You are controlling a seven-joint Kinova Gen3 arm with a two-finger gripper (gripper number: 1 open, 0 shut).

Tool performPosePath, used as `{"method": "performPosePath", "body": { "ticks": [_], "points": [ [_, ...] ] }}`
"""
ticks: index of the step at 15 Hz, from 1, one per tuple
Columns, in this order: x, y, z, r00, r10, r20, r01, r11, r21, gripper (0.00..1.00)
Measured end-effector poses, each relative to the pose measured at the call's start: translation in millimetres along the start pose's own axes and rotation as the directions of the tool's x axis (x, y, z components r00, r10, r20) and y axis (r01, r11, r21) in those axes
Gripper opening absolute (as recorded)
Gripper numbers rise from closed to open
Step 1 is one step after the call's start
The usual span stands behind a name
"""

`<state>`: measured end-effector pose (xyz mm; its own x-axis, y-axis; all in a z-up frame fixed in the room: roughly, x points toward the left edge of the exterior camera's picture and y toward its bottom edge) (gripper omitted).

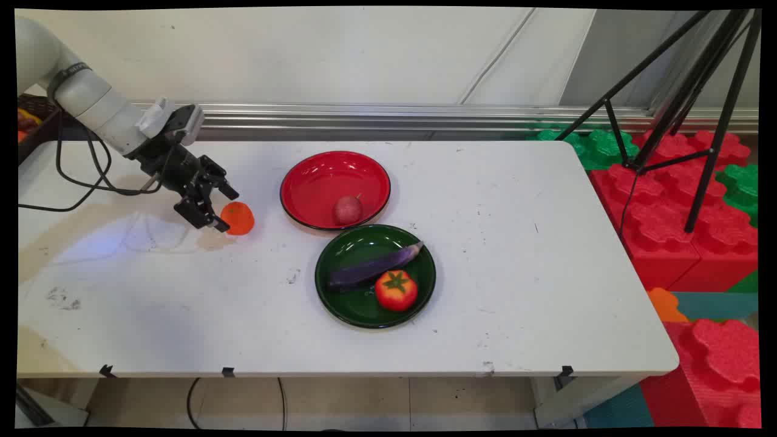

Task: Pick up the eggplant from the green plate

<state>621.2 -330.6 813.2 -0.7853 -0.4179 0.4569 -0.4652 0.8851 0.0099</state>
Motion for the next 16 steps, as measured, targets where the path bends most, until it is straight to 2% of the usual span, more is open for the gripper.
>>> {"method": "performPosePath", "body": {
  "ticks": [5,9,14,16],
  "points": [
    [-4,1,-10,0.999,-0.003,-0.037,0.003,1.0,0.006,1.0],
    [-2,7,-34,0.994,-0.034,-0.106,0.035,0.999,0.006,1.0],
    [5,16,-76,0.967,-0.096,-0.235,0.099,0.995,0.001,1.0],
    [6,20,-87,0.957,-0.109,-0.269,0.113,0.994,-0.002,1.0]
  ]
}}
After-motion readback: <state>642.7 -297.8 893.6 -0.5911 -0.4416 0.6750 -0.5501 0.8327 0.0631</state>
